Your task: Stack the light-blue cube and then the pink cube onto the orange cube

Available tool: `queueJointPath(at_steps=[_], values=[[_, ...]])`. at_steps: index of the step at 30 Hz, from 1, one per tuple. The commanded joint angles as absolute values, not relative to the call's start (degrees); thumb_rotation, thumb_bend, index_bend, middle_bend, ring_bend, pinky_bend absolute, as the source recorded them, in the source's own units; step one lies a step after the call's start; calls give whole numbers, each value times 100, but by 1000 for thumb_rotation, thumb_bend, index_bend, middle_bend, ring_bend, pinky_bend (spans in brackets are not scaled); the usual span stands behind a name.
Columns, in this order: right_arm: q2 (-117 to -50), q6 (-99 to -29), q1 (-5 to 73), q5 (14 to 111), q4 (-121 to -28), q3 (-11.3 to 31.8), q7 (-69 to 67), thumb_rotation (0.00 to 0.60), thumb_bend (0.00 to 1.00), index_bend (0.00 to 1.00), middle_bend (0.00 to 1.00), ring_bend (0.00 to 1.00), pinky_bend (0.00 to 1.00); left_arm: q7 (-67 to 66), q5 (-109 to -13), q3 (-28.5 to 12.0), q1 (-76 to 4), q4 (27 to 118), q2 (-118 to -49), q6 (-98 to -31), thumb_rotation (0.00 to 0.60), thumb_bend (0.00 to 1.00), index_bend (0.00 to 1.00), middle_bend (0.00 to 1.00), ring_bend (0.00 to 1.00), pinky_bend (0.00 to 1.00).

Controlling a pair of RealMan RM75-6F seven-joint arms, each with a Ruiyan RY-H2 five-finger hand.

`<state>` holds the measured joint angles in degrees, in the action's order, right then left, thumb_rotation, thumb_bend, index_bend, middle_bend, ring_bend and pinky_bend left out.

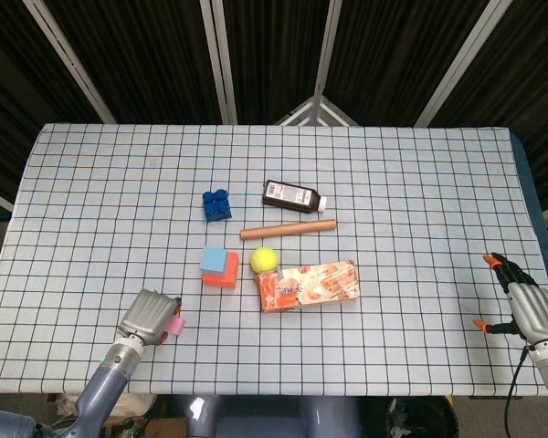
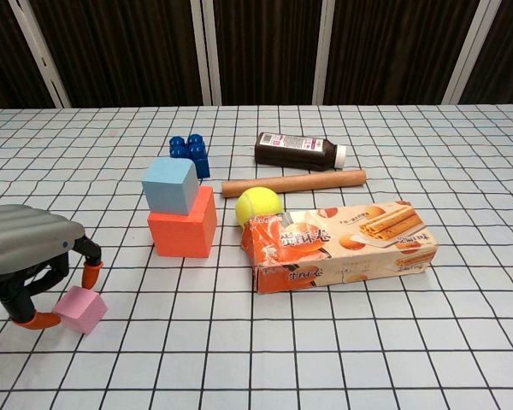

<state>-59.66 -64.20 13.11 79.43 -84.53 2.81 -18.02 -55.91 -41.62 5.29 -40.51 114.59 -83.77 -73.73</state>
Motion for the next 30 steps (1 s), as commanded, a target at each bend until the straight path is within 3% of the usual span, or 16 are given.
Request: queueJointPath(at_steps=[1, 12, 22, 30], values=[[-5966, -6417, 1310, 7937, -8452, 281, -1803, 600, 128, 0, 15, 60, 157, -5585, -4164, 517, -4055, 11442, -8389, -7360, 600, 308, 418, 808, 787, 864], [-5944, -6410, 1306, 7957, -8450, 268, -1859, 600, 128, 0, 15, 60, 157, -5623, -4130, 491, -4078, 11390, -8469, -7320, 600, 315, 431, 813, 789, 864], [-5935, -6386, 1315, 7965, -8458, 259, -1872, 600, 129, 0, 15, 60, 156, -5619, -4123, 486, -4058, 11430, -8431, -7366, 600, 420, 453, 820, 793, 866], [-5935, -6393, 1314, 7960, -8464, 263, -1864, 600, 128, 0, 15, 60, 157, -5441, -4295, 409, -3989, 11705, -8204, -7513, 600, 423, 453, 820, 793, 866]])
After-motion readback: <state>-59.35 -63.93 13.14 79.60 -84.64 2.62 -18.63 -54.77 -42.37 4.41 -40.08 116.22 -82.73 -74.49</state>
